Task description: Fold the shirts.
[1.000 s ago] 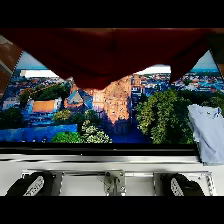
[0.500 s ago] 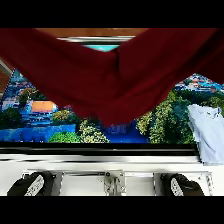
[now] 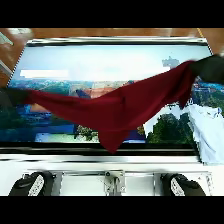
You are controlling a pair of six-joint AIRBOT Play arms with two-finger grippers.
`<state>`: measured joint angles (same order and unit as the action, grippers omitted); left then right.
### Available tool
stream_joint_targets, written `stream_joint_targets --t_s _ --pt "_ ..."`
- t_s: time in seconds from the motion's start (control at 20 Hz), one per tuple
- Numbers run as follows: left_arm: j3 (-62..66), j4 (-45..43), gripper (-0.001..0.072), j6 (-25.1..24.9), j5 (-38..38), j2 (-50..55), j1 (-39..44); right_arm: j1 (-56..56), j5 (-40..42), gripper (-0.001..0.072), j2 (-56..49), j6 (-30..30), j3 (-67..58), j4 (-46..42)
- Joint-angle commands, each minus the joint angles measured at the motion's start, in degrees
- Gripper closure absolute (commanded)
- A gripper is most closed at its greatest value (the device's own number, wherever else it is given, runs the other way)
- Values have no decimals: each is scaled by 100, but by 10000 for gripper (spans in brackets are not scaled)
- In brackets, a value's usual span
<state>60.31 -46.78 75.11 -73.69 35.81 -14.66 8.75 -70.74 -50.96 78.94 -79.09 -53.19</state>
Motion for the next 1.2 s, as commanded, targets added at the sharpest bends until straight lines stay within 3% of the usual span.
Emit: stream_joint_targets --t_s 0.0,0.2,0.3,0.4,0.45,0.5,0.55,0.6,0.7,0.8,0.9,1.0,1.15 --pt "-1700 304 671 317 63 -522 17 -702 1637 643 -649 144 922 57" --pt "-2439 765 671 310 468 -627 354 -1792 4223 643 -1967 -83 988 57" --pt "-2498 761 671 293 763 -614 590 -1950 4666 643 -2601 44 988 61" --pt "-2503 752 671 225 1062 -616 756 -1950 4376 641 -3145 531 988 57" --pt "-2503 737 671 155 1158 -614 796 -1952 4138 585 -3324 621 988 59" --pt "-2503 713 671 109 1187 -614 802 -1950 3816 364 -3407 599 988 13" --pt "-2503 614 671 103 1189 -614 800 -1939 3482 75 -3390 501 988 -162" --pt "-2503 452 671 103 1182 -616 800 -1888 3088 35 -3320 339 988 -304" --pt "-2503 179 670 103 1182 -614 800 -1631 1930 35 -3069 245 988 -931" --pt "-2505 13 671 103 1185 -614 800 -1300 476 36 -2929 599 1019 -1532" --pt "-2503 -4 670 101 1207 -614 800 -1010 -264 36 -2929 623 1541 -1049" --pt "-2503 -4 670 103 1226 -616 800 -903 -52 36 -2929 573 2312 -514" --pt "-2503 0 670 103 1224 -616 800 -1012 1165 35 -2929 654 3250 658"
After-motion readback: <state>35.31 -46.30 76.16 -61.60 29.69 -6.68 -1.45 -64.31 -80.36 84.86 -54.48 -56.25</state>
